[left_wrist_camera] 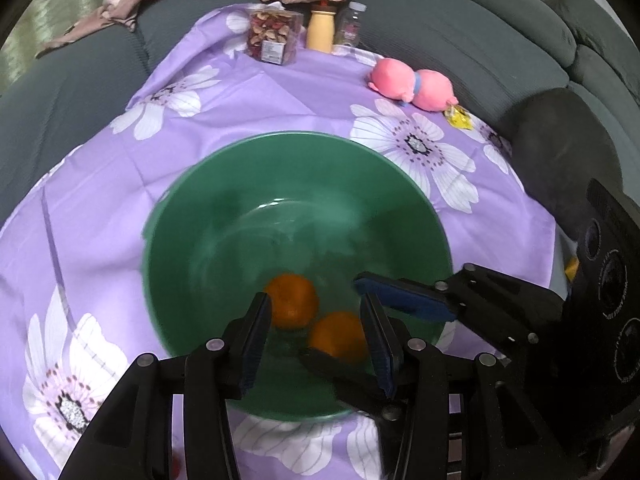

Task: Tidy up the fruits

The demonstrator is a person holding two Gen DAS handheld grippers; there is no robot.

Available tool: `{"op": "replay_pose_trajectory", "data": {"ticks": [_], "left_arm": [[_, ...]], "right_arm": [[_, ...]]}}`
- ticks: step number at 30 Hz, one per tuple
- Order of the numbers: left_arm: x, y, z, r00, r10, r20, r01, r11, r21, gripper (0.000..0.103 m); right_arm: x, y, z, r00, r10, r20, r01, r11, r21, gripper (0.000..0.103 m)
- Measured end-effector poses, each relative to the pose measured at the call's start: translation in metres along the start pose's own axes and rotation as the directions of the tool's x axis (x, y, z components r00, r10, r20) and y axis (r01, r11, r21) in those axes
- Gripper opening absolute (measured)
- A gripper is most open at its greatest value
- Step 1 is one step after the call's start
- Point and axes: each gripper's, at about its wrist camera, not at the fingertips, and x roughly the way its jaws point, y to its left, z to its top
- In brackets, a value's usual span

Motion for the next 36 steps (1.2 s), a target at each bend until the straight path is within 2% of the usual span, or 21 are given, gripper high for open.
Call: {"op": "replay_pose_trajectory", "data": {"ticks": [4, 9, 11, 12, 13, 21, 25, 30, 32, 34, 36], "left_arm": [[-0.014, 0.011, -0.002, 0.999, 0.026, 0.035, -0.024, 0.999, -0.041, 0.069], [-0.037, 0.031, -0.013, 0.995, 0.066, 0.077, -0.056, 0.992, -0.116, 0.07], [-0.045, 0.04, -0.019, 0.994, 0.077, 0.084, -0.063, 0.986, -0.153, 0.08], [-0.049, 0.047, -0.024, 0.993, 0.079, 0.087, -0.062, 0.981, -0.182, 0.093], [-0.055, 0.053, -0.03, 0.992, 0.078, 0.097, -0.055, 0.975, -0.217, 0.096], [-0.095, 0.09, -0.079, 0.987, 0.077, 0.144, -0.018, 0.928, -0.373, 0.096], [-0.108, 0.102, -0.107, 0.986, 0.047, 0.161, 0.027, 0.902, -0.431, 0.096], [-0.123, 0.123, -0.146, 0.975, 0.063, 0.211, 0.057, 0.852, -0.52, 0.096], [-0.129, 0.128, -0.162, 0.966, 0.087, 0.243, 0.054, 0.852, -0.521, 0.096], [-0.131, 0.132, -0.176, 0.965, 0.097, 0.244, 0.046, 0.852, -0.522, 0.097], [-0.128, 0.136, -0.19, 0.968, 0.062, 0.241, 0.071, 0.86, -0.506, 0.097]], "right_arm": [[-0.003, 0.0, -0.001, 1.0, -0.012, 0.004, 0.012, 1.0, -0.001, 0.055], [-0.012, 0.004, -0.002, 0.999, -0.036, 0.022, 0.036, 0.999, -0.009, 0.066], [-0.016, 0.007, -0.003, 0.999, -0.045, 0.028, 0.045, 0.999, -0.011, 0.069], [-0.017, 0.008, -0.003, 0.999, -0.045, 0.03, 0.046, 0.999, -0.012, 0.07], [-0.019, 0.01, -0.004, 0.998, -0.045, 0.032, 0.046, 0.999, -0.014, 0.07], [-0.035, 0.035, -0.01, 0.999, -0.028, 0.036, 0.03, 0.999, -0.037, 0.075], [-0.04, 0.058, -0.014, 1.0, -0.004, 0.026, 0.006, 0.997, -0.073, 0.079], [-0.043, 0.09, -0.022, 0.999, 0.047, 0.002, -0.046, 0.988, -0.149, 0.082], [-0.041, 0.1, -0.025, 0.997, 0.07, -0.011, -0.071, 0.983, -0.167, 0.082], [-0.039, 0.109, -0.029, 0.996, 0.085, -0.029, -0.089, 0.98, -0.177, 0.082], [-0.035, 0.12, -0.034, 0.993, 0.103, -0.055, -0.112, 0.974, -0.197, 0.082]]}}
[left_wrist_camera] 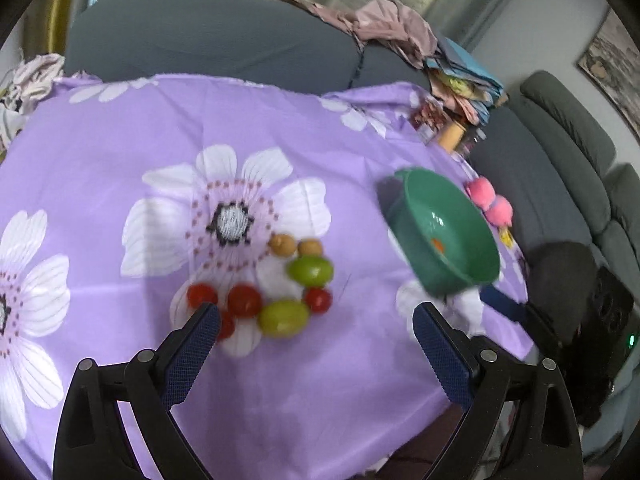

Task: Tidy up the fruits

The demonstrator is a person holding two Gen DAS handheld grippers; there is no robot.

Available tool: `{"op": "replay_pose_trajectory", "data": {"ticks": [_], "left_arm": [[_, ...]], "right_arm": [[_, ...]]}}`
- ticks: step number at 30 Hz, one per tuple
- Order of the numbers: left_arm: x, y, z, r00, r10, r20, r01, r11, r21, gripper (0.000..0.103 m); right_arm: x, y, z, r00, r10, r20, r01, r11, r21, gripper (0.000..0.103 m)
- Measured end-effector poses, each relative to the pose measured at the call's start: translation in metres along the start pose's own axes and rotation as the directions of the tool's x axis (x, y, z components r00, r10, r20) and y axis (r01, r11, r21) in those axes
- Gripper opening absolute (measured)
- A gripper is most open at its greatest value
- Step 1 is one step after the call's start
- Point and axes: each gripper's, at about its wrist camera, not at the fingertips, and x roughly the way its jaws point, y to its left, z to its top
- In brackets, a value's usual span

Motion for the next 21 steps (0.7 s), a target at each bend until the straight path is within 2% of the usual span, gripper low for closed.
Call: {"op": "replay_pose_trajectory", "data": {"ticks": [4, 6, 11, 16, 21], "left_arm": [[0.003, 0.021, -0.021, 0.995, -0.101, -0.018, 0.099, 0.993, -0.063, 0.097], [0.006, 0.029, -0.027, 0.992, -0.118, -0.046, 0.112, 0.988, -0.107, 0.098], [0.014, 0.024, -0.028, 0.998, 0.032, -0.057, -0.035, 0.999, -0.041, 0.098], [0.021, 0.02, -0.029, 0.992, 0.11, -0.062, -0.108, 0.993, 0.039, 0.098], [0.025, 0.019, -0.029, 0.989, 0.137, -0.056, -0.132, 0.988, 0.085, 0.098]], "right_arm": [[0.012, 0.021, -0.008, 0.997, 0.054, -0.051, -0.057, 0.997, -0.052, 0.082], [0.019, 0.029, -0.012, 0.995, 0.069, -0.075, -0.074, 0.995, -0.067, 0.082], [0.039, 0.038, -0.016, 0.987, 0.094, -0.131, -0.102, 0.993, -0.054, 0.082], [0.055, 0.041, -0.021, 0.979, 0.102, -0.177, -0.111, 0.993, -0.042, 0.082], [0.066, 0.042, -0.021, 0.975, 0.106, -0.198, -0.114, 0.993, -0.033, 0.082]]}}
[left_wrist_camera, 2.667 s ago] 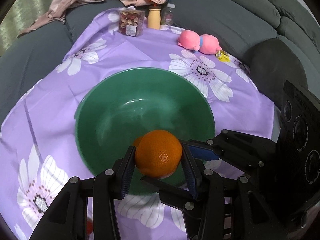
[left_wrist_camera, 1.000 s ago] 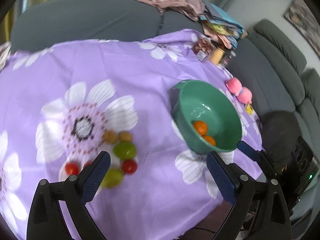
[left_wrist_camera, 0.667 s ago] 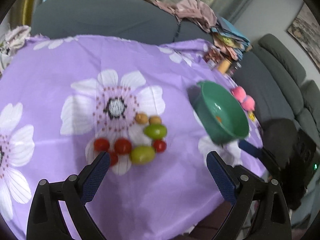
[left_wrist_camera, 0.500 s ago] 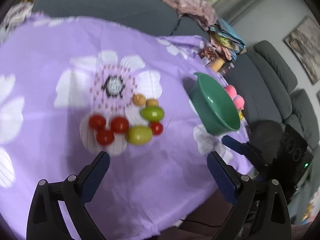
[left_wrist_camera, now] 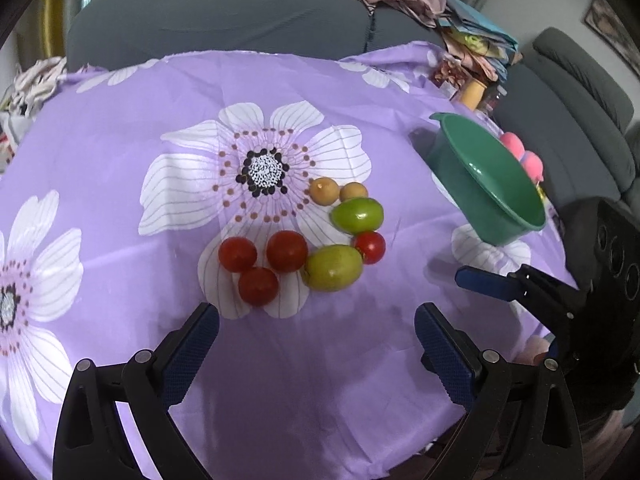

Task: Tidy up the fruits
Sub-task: 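Grasp the large green plum with the right gripper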

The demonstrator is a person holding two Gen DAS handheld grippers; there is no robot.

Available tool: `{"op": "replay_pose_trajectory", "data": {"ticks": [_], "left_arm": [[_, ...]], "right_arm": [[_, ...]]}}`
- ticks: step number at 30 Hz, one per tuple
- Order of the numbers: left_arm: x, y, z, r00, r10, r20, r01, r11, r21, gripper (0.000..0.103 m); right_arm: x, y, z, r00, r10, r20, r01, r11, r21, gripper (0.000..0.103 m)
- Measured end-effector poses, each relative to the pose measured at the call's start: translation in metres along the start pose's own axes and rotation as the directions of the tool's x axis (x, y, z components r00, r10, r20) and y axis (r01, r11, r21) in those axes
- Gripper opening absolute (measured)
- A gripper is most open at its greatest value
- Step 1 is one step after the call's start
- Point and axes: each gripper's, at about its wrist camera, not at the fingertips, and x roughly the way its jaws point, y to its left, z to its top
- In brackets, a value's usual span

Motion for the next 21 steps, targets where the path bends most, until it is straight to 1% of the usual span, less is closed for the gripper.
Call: {"op": "replay_pose_trajectory", "data": {"ticks": [2, 8, 14, 18, 19, 20, 21], "left_arm": [[0.002, -0.001, 0.001, 1.0, 0.018, 0.003, -0.018, 1.0, 0.017, 0.098], [0.007, 0.001, 0.004, 1.0, 0.005, -0.004, -0.005, 1.0, 0.026, 0.098], [0.015, 0.005, 0.007, 0.998, -0.063, -0.028, 0.063, 0.998, 0.008, 0.098], [0.021, 0.004, 0.009, 0.993, -0.104, -0.046, 0.105, 0.994, 0.008, 0.098], [0.022, 0.003, 0.009, 0.992, -0.114, -0.048, 0.115, 0.993, 0.009, 0.096], [0.023, 0.002, 0.01, 0.991, -0.124, -0.052, 0.125, 0.992, 0.009, 0.094], [0.024, 0.001, 0.011, 0.988, -0.142, -0.058, 0.143, 0.99, 0.012, 0.088]], "right_arm": [[0.004, 0.0, 0.002, 1.0, -0.001, -0.008, 0.001, 1.0, 0.0, 0.082], [0.013, -0.001, 0.007, 1.0, 0.003, -0.025, -0.003, 1.0, 0.0, 0.082], [0.026, -0.002, 0.011, 0.999, 0.01, -0.049, -0.01, 1.0, 0.004, 0.082], [0.036, -0.003, 0.013, 0.997, 0.017, -0.069, -0.016, 1.0, 0.003, 0.08], [0.039, -0.004, 0.014, 0.997, 0.02, -0.075, -0.019, 1.0, 0.005, 0.079], [0.041, -0.004, 0.014, 0.997, 0.024, -0.08, -0.024, 1.0, 0.005, 0.076], [0.042, -0.004, 0.014, 0.996, 0.03, -0.083, -0.029, 1.0, 0.005, 0.073]]}}
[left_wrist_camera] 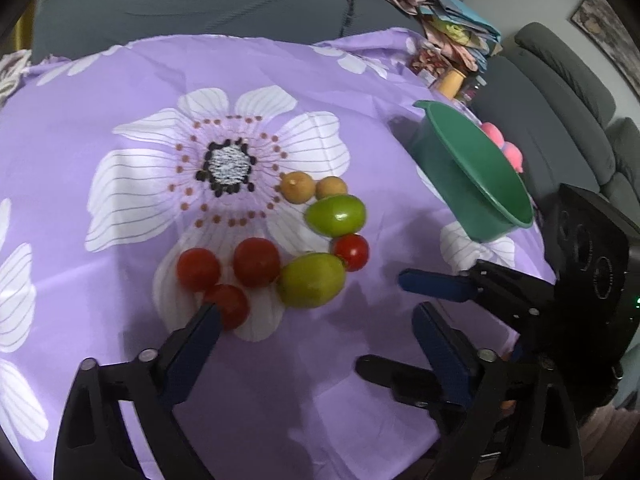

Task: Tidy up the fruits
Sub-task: 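Grasp the large green plum with the right gripper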

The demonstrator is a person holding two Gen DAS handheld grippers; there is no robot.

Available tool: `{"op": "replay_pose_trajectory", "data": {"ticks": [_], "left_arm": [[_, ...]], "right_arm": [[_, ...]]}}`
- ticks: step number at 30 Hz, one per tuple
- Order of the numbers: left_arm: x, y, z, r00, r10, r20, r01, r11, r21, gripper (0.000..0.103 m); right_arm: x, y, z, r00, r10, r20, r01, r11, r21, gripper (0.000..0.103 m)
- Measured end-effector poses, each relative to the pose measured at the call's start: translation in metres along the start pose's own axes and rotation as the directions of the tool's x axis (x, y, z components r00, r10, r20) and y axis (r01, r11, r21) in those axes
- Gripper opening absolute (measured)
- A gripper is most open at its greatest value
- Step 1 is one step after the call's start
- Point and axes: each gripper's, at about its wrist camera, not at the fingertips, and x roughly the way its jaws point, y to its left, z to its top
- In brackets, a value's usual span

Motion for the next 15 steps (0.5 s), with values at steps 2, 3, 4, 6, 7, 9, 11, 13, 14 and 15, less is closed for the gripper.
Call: {"op": "replay_pose_trajectory", "data": {"ticks": [2, 3, 4, 6, 7, 9, 11, 13, 14, 15], "left_arm": [[0.003, -0.001, 0.002, 1.0, -0.018, -0.01, 0.018, 1.0, 0.007, 0.082], [0.005, -0.002, 0.003, 1.0, -0.022, -0.015, 0.022, 1.0, 0.011, 0.081], [0.006, -0.002, 0.004, 1.0, -0.022, -0.018, 0.023, 1.0, 0.012, 0.079], [0.009, -0.001, 0.006, 0.999, -0.032, -0.024, 0.033, 0.999, 0.013, 0.075], [0.012, 0.0, 0.008, 0.999, -0.037, -0.031, 0.037, 0.999, 0.009, 0.075], [0.017, 0.001, 0.01, 0.999, -0.036, -0.039, 0.036, 0.999, 0.009, 0.074], [0.02, 0.001, 0.011, 0.998, -0.037, -0.044, 0.037, 0.999, 0.004, 0.07], [0.022, 0.002, 0.012, 0.998, -0.038, -0.049, 0.038, 0.999, 0.007, 0.062], [0.023, 0.002, 0.013, 0.998, -0.033, -0.052, 0.033, 0.999, 0.011, 0.062], [0.025, 0.002, 0.013, 0.998, -0.027, -0.057, 0.028, 1.0, 0.012, 0.062]], "right_arm": [[0.004, -0.001, 0.002, 1.0, 0.015, -0.007, -0.015, 1.0, 0.002, 0.068], [0.005, -0.001, 0.003, 1.0, 0.018, -0.011, -0.018, 1.0, 0.003, 0.067], [0.007, -0.001, 0.004, 1.0, 0.02, -0.014, -0.019, 1.0, 0.003, 0.066], [0.01, -0.002, 0.006, 0.999, 0.024, -0.022, -0.024, 1.0, 0.0, 0.064], [0.013, -0.002, 0.007, 0.999, 0.025, -0.028, -0.025, 1.0, -0.003, 0.063], [0.016, -0.002, 0.009, 0.999, 0.025, -0.038, -0.025, 1.0, -0.01, 0.06], [0.021, -0.002, 0.013, 0.999, 0.021, -0.05, -0.022, 1.0, -0.017, 0.057], [0.025, -0.002, 0.016, 0.998, 0.015, -0.064, -0.016, 1.0, -0.024, 0.055], [0.028, -0.002, 0.017, 0.997, 0.017, -0.07, -0.019, 0.999, -0.028, 0.054], [0.03, -0.002, 0.019, 0.997, 0.018, -0.075, -0.021, 0.999, -0.032, 0.051]]}}
